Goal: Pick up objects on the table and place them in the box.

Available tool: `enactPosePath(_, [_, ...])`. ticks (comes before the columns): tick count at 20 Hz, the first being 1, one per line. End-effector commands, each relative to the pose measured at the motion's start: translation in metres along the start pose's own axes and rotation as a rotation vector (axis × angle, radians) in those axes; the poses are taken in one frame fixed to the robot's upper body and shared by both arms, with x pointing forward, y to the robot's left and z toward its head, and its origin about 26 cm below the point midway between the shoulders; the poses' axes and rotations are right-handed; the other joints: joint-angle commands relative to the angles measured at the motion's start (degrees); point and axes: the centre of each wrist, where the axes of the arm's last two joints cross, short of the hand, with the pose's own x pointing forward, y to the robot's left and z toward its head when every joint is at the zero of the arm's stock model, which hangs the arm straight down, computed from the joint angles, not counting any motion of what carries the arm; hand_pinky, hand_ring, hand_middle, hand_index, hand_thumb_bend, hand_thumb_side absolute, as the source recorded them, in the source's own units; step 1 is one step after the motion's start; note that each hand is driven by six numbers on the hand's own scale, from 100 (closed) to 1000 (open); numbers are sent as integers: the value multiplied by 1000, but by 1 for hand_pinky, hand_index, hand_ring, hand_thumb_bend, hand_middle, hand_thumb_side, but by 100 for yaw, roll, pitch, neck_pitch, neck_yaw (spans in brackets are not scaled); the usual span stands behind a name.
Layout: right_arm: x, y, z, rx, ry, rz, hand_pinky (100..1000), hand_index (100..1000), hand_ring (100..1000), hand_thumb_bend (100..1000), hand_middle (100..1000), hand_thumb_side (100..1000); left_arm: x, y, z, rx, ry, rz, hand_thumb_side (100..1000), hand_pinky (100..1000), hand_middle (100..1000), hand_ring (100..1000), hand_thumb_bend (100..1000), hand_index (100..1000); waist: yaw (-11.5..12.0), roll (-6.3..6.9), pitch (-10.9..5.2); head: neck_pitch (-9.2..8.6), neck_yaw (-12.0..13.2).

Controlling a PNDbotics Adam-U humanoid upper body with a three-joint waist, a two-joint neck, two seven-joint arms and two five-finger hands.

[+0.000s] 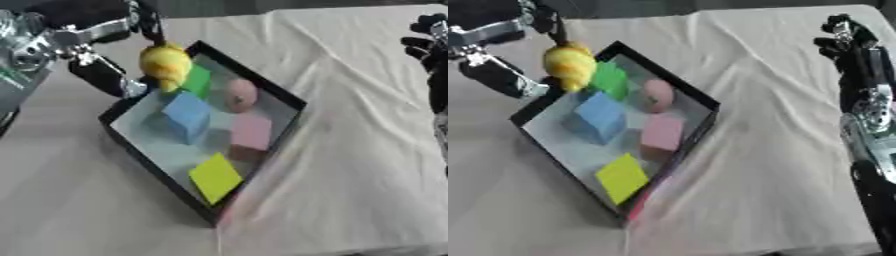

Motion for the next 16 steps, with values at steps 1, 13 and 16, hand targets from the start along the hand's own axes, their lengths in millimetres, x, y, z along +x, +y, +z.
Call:
enactPosePath(1, [11,-1,-5,13,-36,3,848,775,741,100,737,673,2,-6,-13,-65,-23,-68,100,750,661,737,350,528,-25,68,-209,-27,28])
enactPosePath(13, [9,-4,-4,1,-32,10,847,774,739,100,736,670,-8,-4,-6,-4,-20,-84,632,883,859,878,647,962,-19,91,-210,-9,0])
enactPosePath(16, [12,-6,-5,-4,-41,11,847,774,739,100,735,662,-5,20,14,88,-23,-67,680,887,855,881,740,963,26,76,-238,0,-22])
